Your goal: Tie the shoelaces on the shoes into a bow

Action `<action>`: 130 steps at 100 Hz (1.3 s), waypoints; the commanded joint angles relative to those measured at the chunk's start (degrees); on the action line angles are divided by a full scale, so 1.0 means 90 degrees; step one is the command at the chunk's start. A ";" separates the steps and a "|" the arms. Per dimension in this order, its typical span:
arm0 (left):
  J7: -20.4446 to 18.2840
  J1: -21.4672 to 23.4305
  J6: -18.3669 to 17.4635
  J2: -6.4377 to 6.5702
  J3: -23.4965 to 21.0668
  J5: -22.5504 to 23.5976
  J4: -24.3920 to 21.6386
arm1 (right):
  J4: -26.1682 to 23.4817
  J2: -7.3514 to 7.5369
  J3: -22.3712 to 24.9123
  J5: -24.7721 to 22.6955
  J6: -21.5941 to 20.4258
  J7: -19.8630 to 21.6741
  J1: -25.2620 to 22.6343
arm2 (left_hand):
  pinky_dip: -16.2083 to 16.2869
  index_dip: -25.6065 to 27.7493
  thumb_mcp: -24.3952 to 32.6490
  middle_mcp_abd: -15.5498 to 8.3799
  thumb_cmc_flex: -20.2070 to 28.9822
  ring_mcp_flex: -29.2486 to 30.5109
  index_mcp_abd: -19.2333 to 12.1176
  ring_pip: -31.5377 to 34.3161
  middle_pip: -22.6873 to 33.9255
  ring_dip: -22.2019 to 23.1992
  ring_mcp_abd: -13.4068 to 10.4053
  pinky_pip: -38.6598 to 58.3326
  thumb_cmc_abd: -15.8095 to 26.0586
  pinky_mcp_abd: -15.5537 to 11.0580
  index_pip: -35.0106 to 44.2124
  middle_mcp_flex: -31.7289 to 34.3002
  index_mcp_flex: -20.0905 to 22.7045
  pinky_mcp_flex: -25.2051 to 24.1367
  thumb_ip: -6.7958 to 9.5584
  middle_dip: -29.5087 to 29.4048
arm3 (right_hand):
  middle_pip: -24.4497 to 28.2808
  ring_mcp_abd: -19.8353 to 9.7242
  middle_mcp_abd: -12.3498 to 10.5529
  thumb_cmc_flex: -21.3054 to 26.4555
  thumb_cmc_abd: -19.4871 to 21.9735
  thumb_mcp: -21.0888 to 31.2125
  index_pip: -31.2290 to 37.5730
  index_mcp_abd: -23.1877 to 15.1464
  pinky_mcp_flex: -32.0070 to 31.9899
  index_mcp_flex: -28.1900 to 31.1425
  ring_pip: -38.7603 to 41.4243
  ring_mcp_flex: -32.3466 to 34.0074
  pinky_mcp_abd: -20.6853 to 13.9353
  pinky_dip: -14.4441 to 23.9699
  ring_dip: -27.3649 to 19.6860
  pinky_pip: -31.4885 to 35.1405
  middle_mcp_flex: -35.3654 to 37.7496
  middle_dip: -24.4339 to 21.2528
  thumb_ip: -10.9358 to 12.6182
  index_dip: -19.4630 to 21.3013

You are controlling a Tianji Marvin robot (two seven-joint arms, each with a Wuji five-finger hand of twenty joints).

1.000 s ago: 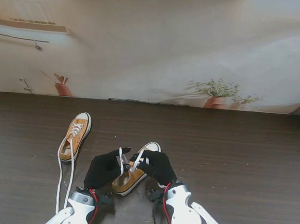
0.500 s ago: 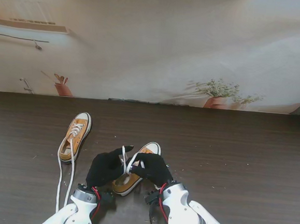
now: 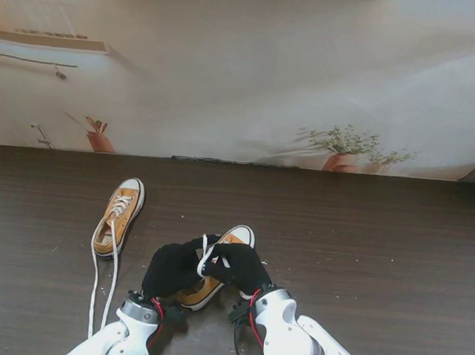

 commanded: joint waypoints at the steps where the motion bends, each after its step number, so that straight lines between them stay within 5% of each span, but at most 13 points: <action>1: -0.0038 0.0006 0.0066 0.0129 -0.0004 0.0152 0.0094 | -0.0024 0.0003 -0.0008 0.0002 0.0042 0.0077 0.0008 | -0.0016 -0.0142 0.0147 -0.0055 -0.0080 0.0210 -0.0673 -0.0030 -0.0107 -0.0108 -0.0006 0.0166 -0.0241 0.0386 -0.0086 -0.0007 -0.0060 0.0045 -0.0090 -0.0072 | 0.0003 0.0331 0.0150 -0.0032 -0.0175 -0.0215 0.0011 -0.0129 0.0050 0.0041 -0.0037 0.0083 -0.0073 -0.0084 -0.0128 0.1519 -0.0176 -0.0088 -0.0158 0.0152; 26: 0.0040 -0.0015 0.0159 0.0170 0.0036 0.0284 0.0114 | -0.0075 -0.0013 -0.0008 -0.0050 0.0249 -0.0005 -0.0024 | -0.0014 -0.0137 0.0184 -0.0081 -0.0050 0.0213 -0.0675 0.0010 -0.0094 -0.0077 -0.0043 0.0163 -0.0262 0.0374 -0.0069 0.0042 -0.0017 0.0101 -0.0085 -0.0073 | -0.0119 0.0434 0.0140 0.0679 -0.0478 -0.0025 0.0403 -0.0205 -0.0001 0.0462 -0.0432 0.0080 0.0141 -0.0251 -0.0432 0.1150 -0.0408 -0.0232 -0.0096 0.0856; 30: 0.0039 -0.0018 0.0160 0.0173 0.0037 0.0289 0.0117 | -0.0085 -0.0015 -0.0009 -0.0047 0.0271 -0.0006 -0.0029 | -0.0015 -0.0135 0.0191 -0.0084 -0.0047 0.0213 -0.0675 0.0017 -0.0090 -0.0073 -0.0053 0.0164 -0.0266 0.0371 -0.0065 0.0055 -0.0007 0.0109 -0.0085 -0.0073 | -0.0118 0.0440 0.0145 0.0918 -0.0571 -0.0015 0.0491 -0.0138 -0.0008 0.0496 -0.0457 0.0077 0.0174 -0.0265 -0.0480 0.1113 -0.0408 -0.0269 -0.0452 0.0810; 36: -0.0001 -0.0009 0.0159 0.0181 0.0027 0.0286 0.0105 | -0.0084 -0.0033 -0.0015 -0.0022 0.0265 -0.0042 -0.0033 | -0.0017 -0.0135 0.0197 -0.0086 -0.0049 0.0212 -0.0670 0.0021 -0.0090 -0.0070 -0.0060 0.0164 -0.0263 0.0368 -0.0063 0.0058 -0.0002 0.0112 -0.0085 -0.0074 | -0.0113 0.0484 0.0168 0.1378 -0.0706 0.0066 0.1263 -0.0037 -0.0030 0.0362 -0.0539 0.0072 0.0316 -0.0293 -0.0545 0.0982 -0.0364 -0.0317 -0.0937 0.0145; 46: -0.0058 0.0004 0.0179 0.0201 0.0023 0.0302 0.0089 | -0.0082 -0.0050 -0.0021 -0.0015 0.0284 -0.0092 -0.0027 | -0.0019 -0.0132 0.0195 -0.0105 -0.0059 0.0213 -0.0671 0.0025 -0.0088 -0.0068 -0.0080 0.0165 -0.0256 0.0366 -0.0055 0.0068 0.0018 0.0113 -0.0088 -0.0075 | -0.0094 0.0500 0.0140 0.1906 -0.0909 0.0216 0.1890 -0.0004 -0.0036 0.0123 -0.0572 0.0075 0.0363 -0.0298 -0.0562 0.0936 -0.0330 -0.0320 -0.1068 0.0017; 70: -0.0092 0.0014 0.0223 0.0204 0.0050 0.0288 0.0087 | -0.0111 -0.0095 -0.0020 0.0012 0.0376 -0.0218 -0.0038 | -0.0025 -0.0129 0.0194 -0.0099 -0.0057 0.0212 -0.0654 0.0033 -0.0087 -0.0064 -0.0074 0.0168 -0.0251 0.0347 -0.0050 0.0079 0.0032 0.0117 -0.0088 -0.0078 | -0.0017 0.0485 0.0150 0.2573 -0.1068 0.0756 0.2579 -0.0055 -0.0050 0.0340 -0.0531 0.0077 0.0474 -0.0298 -0.0538 0.0888 -0.0046 -0.0341 -0.0914 0.0024; 92: -0.0151 0.0027 0.0227 0.0226 0.0052 0.0311 0.0065 | -0.0183 -0.0099 0.0006 0.0020 0.0464 -0.0243 -0.0071 | -0.0032 -0.0135 0.0179 -0.0105 -0.0068 0.0209 -0.0660 0.0015 -0.0117 -0.0070 -0.0072 0.0164 -0.0244 0.0339 -0.0069 0.0029 -0.0013 0.0104 -0.0091 -0.0085 | 0.0145 0.0314 0.0033 0.2548 -0.0693 0.0813 0.2680 -0.0215 -0.0066 0.0322 -0.0669 0.0087 0.0431 -0.0365 -0.0619 0.0723 -0.0286 -0.0129 -0.0831 0.0729; 109: -0.0216 0.0074 0.0191 0.0233 -0.0001 0.0296 0.0010 | -0.0426 -0.0083 0.0099 0.0231 0.0617 -0.0129 -0.0173 | -0.0035 -0.0139 0.0174 -0.0100 -0.0056 0.0212 -0.0675 -0.0004 -0.0128 -0.0077 -0.0072 0.0157 -0.0267 0.0332 -0.0081 0.0011 -0.0044 0.0087 -0.0091 -0.0083 | 0.0027 0.0572 -0.0144 0.2424 -0.0546 0.0909 0.2513 -0.0478 -0.0335 0.0032 -0.1473 -0.0449 0.1292 -0.0895 -0.1135 -0.0402 -0.1045 -0.0081 -0.0763 0.1331; 130: -0.0217 0.0085 0.0152 0.0250 -0.0024 0.0348 -0.0007 | -0.0654 -0.0051 0.0159 0.0386 0.0781 0.0033 -0.0233 | -0.0034 -0.0148 0.0171 -0.0109 -0.0074 0.0211 -0.0687 -0.0038 -0.0140 -0.0088 -0.0077 0.0139 -0.0316 0.0313 -0.0107 -0.0029 -0.0110 0.0038 -0.0100 -0.0076 | -0.0267 0.0763 -0.0001 0.2496 -0.0544 0.0939 0.2430 -0.0598 -0.1069 -0.0210 -0.1973 -0.1015 0.1403 -0.0897 -0.1238 -0.0716 -0.1522 -0.0395 -0.0755 0.1369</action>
